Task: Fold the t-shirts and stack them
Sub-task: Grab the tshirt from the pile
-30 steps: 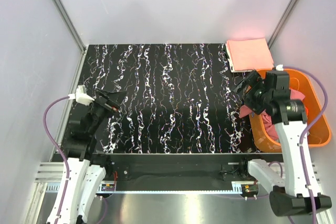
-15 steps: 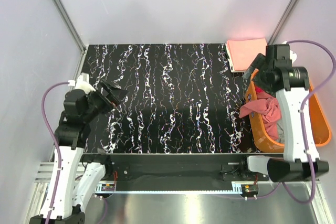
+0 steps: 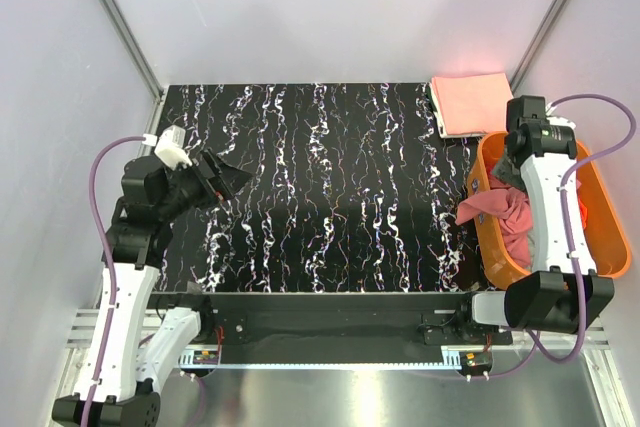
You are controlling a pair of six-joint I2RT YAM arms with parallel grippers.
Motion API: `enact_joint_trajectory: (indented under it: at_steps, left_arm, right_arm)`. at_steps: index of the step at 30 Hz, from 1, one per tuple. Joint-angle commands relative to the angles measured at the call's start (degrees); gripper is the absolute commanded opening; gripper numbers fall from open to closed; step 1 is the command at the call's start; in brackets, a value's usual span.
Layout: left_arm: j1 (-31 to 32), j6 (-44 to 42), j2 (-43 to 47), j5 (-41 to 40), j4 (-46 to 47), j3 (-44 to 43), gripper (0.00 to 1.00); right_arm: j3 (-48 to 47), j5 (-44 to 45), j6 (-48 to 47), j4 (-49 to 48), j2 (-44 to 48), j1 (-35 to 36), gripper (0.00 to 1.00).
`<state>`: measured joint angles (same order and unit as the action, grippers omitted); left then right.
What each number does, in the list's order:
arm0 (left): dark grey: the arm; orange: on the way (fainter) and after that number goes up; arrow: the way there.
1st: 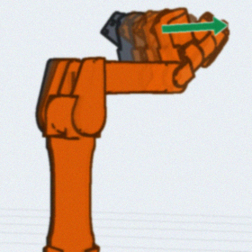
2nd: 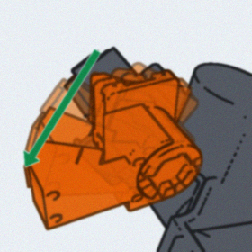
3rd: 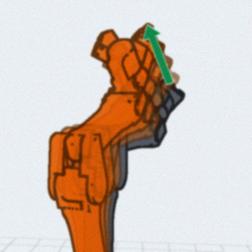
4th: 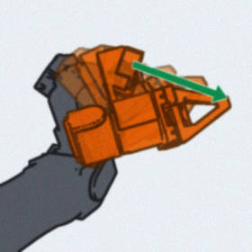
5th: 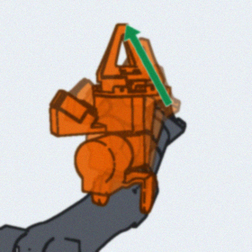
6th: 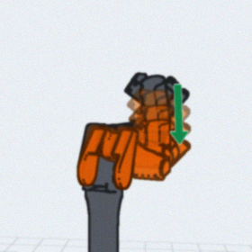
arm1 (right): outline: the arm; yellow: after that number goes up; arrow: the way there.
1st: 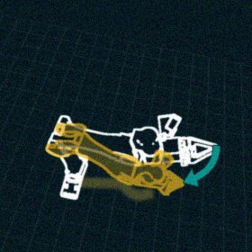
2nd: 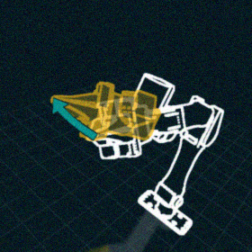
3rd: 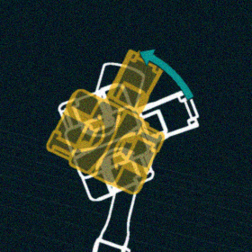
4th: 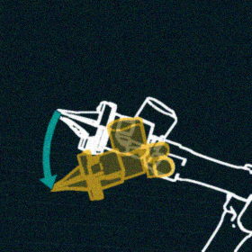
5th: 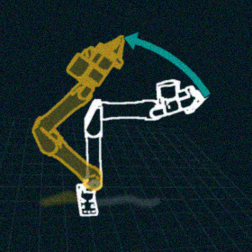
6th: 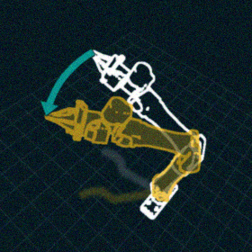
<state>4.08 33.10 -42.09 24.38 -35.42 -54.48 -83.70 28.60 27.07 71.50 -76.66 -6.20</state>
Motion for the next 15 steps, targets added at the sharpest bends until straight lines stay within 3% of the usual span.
enact_joint_trajectory:
  at_steps: [1,6,8,11,15]
  left_arm:
    - [0.05,-1.81,-0.19,2.86,3.34,-0.28,0.92]
    - [0.05,-2.52,-0.72,2.95,3.34,-0.45,0.87]
    - [0.23,-2.25,-0.98,3.13,3.25,-0.54,0.83]
    - [0.41,-1.99,-1.16,4.18,2.99,-1.33,0.78]
    - [0.67,-0.68,-1.25,5.15,2.46,-2.30,0.74]
  right_arm:
    - [4.23,0.42,0.88,-4.43,0.90,-0.75,0.58]
    - [7.93,-2.06,3.25,-8.74,1.25,-0.83,0.57]
    - [9.43,-0.49,3.51,-9.89,1.43,-0.92,0.42]
    - [7.77,3.11,4.57,-9.55,1.51,-1.01,0.00]
    - [0.05,8.30,4.05,-7.79,3.53,-1.10,0.00]
